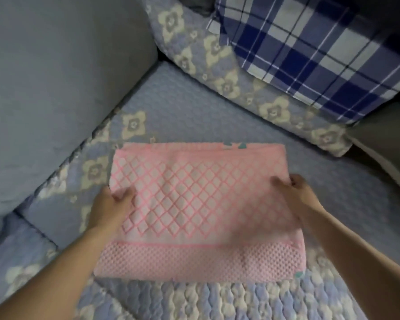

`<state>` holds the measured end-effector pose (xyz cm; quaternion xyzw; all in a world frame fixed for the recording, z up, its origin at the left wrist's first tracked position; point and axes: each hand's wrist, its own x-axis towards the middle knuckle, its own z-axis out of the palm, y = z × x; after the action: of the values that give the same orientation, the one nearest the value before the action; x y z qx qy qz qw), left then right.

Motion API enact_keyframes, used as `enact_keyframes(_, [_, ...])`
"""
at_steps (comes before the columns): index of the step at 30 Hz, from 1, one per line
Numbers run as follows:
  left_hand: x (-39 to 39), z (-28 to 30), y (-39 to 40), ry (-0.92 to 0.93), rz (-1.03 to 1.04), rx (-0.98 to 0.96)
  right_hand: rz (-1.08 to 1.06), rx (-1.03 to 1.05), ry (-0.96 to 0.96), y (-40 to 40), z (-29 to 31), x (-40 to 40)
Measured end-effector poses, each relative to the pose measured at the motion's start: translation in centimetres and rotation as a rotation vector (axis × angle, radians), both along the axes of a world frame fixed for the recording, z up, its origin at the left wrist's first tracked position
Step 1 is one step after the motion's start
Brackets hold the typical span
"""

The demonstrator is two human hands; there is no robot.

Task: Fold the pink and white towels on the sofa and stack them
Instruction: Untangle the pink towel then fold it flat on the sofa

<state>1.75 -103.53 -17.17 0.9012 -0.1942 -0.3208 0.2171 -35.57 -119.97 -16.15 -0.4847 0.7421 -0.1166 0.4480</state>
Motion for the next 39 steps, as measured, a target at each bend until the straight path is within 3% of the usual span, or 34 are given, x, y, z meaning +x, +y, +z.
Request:
enact_keyframes(5, [1.9, 0.6, -4.6, 0.080, 0.114, -0.083, -0.162, 0.126, -0.298, -3.6, -0.2, 1.2])
enact_keyframes(8, [2.9, 0.8, -4.4, 0.165, 0.162, -0.134, -0.111, 0.083, -0.407, -3.1, 0.7, 0.5])
enact_keyframes(12, [3.5, 2.5, -5.0, 0.027, 0.095, -0.240, -0.115, -0.018, -0.451, -4.2, 2.4, 0.0])
enact_keyframes(14, [3.9, 1.9, -6.1, -0.077, 0.022, -0.196, -0.118, -0.002, -0.400, -5.3, 1.8, 0.5])
enact_keyframes(18, [2.8, -1.0, -7.9, -0.278, -0.111, 0.203, -0.016, 0.038, 0.036, -6.7, -1.8, 2.2])
enact_keyframes(19, [1.6, -0.8, -8.0, -0.417, -0.165, 0.221, -0.021, 0.025, 0.068, -6.8, -2.3, 2.4])
enact_keyframes(22, [-4.0, 0.7, -7.3, -0.717, -0.588, -0.041, -0.067, -0.001, 0.093, -6.8, -3.4, 1.9])
enact_keyframes(24, [-8.1, 0.8, -5.5, -0.686, -0.827, -0.109, -0.108, -0.026, 0.032, -6.8, -3.7, 1.7])
enact_keyframes(26, [-10.6, -0.6, -3.2, -0.590, -0.943, -0.012, -0.146, -0.030, -0.048, -6.9, -3.5, 1.7])
enact_keyframes(29, [-11.6, -3.5, -1.2, -0.518, -0.991, 0.198, -0.048, 0.133, -0.082, -5.2, -2.3, -0.2])
enact_keyframes(32, [-11.8, -4.9, -1.5, -0.505, -0.969, 0.254, 0.058, 0.362, -0.237, 2.5, -0.7, -4.8])
enact_keyframes(34, [-12.0, -5.2, -1.7, -0.510, -0.955, 0.261, 0.215, 0.407, -0.243, 7.2, 0.7, -6.6])
enact_keyframes(36, [-11.9, -5.0, -1.7, -0.510, -0.959, 0.251, 0.208, 0.321, -0.259, 9.7, 0.7, -7.7])
enact_keyframes(39, [-11.7, -4.7, -1.5, -0.498, -0.965, 0.195, 0.099, 0.086, -0.082, 11.8, -0.5, -8.3])
